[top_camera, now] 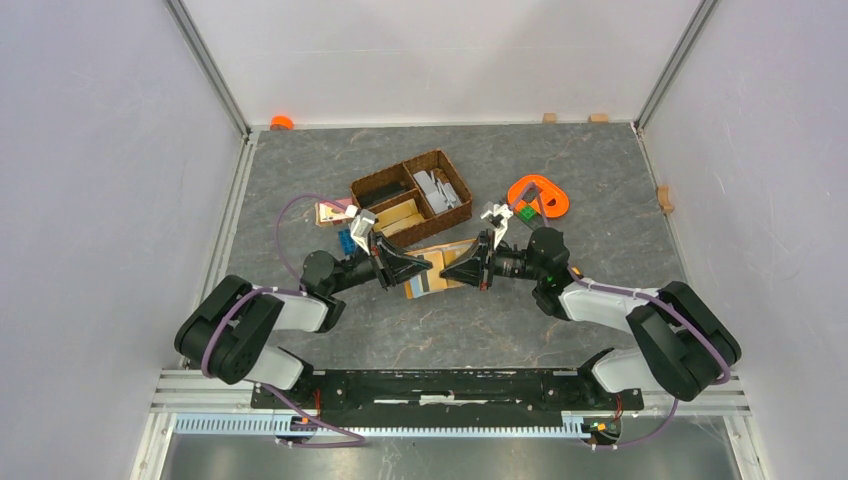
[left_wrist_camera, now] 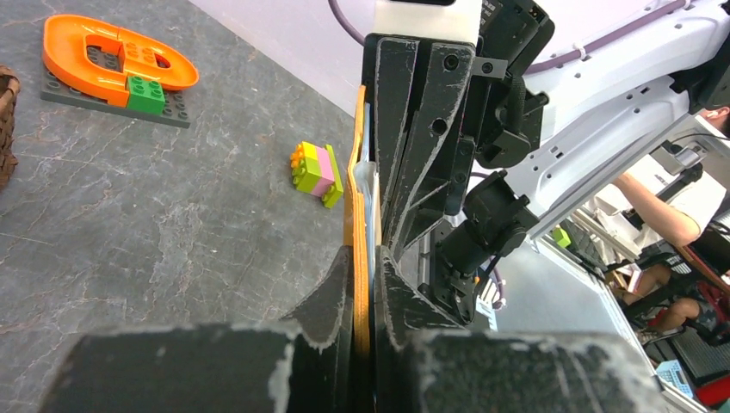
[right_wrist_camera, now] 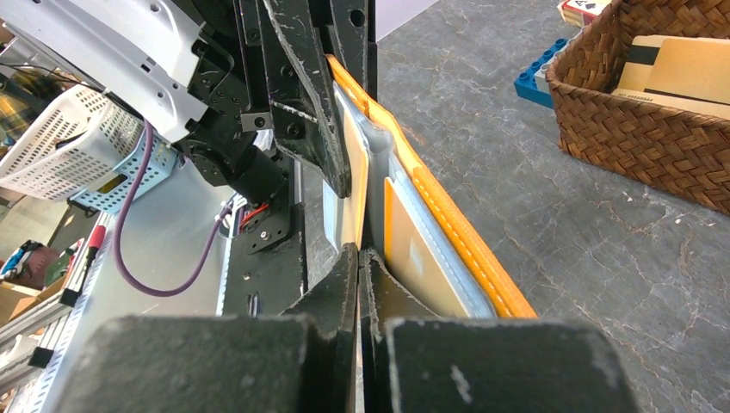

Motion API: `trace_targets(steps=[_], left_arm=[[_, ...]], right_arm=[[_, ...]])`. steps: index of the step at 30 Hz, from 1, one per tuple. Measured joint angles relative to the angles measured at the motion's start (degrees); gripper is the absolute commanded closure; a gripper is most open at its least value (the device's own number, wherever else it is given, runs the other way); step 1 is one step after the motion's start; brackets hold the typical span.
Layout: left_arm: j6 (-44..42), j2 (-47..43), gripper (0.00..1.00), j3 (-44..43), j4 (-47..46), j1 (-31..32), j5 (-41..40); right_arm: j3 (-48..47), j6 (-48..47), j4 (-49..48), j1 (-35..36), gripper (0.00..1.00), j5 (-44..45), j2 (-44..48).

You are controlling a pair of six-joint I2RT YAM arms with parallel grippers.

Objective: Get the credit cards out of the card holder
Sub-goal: Remove the credit card from the card holder.

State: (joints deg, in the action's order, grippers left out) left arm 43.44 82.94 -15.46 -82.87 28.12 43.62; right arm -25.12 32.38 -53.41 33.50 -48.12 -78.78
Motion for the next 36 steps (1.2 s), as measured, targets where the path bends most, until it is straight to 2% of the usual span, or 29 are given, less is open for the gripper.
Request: trace_targets(steps=[6,17,18,21,22,31,36], left_arm=[[0.8,0.5,0.98,0.0,-0.9,0.0,0.0],[2.3,1.1,0.98,-0.1,-1.6,-1.7,0.7],[2.3,1.1,0.98,-0.1,-1.6,-1.7,0.7],[2.3,0.9,0.98,0.0,-1.6,-1.8,0.7],[2.4,0.8,0.98,0.0,-1.6,-1.8,0.7],[3.6,0.5,0.98,0.0,-1.6,-1.7,1.6],[4.1,-0.6,0.98,0.0,-1.6,-1.7,1.6]], right_arm=[[0.1,0.0,0.2,-0.6,1.0,0.0,0.5],[2.5,3.4,-5.7,-4.9,1.0,-2.1,1.3],[2.5,3.4,-5.8,-4.9,0.99,-2.1,1.4],[2.5,3.5,-6.1,-5.1,0.75,-2.4,1.5],[2.5,3.6,-6.1,-5.1,0.73,-2.4,1.5],[2.4,3.3,-7.0,-3.8,0.63,-3.1,-0.6],[1.6,2.3,-5.8,-2.5,0.63,-3.3,-1.2]])
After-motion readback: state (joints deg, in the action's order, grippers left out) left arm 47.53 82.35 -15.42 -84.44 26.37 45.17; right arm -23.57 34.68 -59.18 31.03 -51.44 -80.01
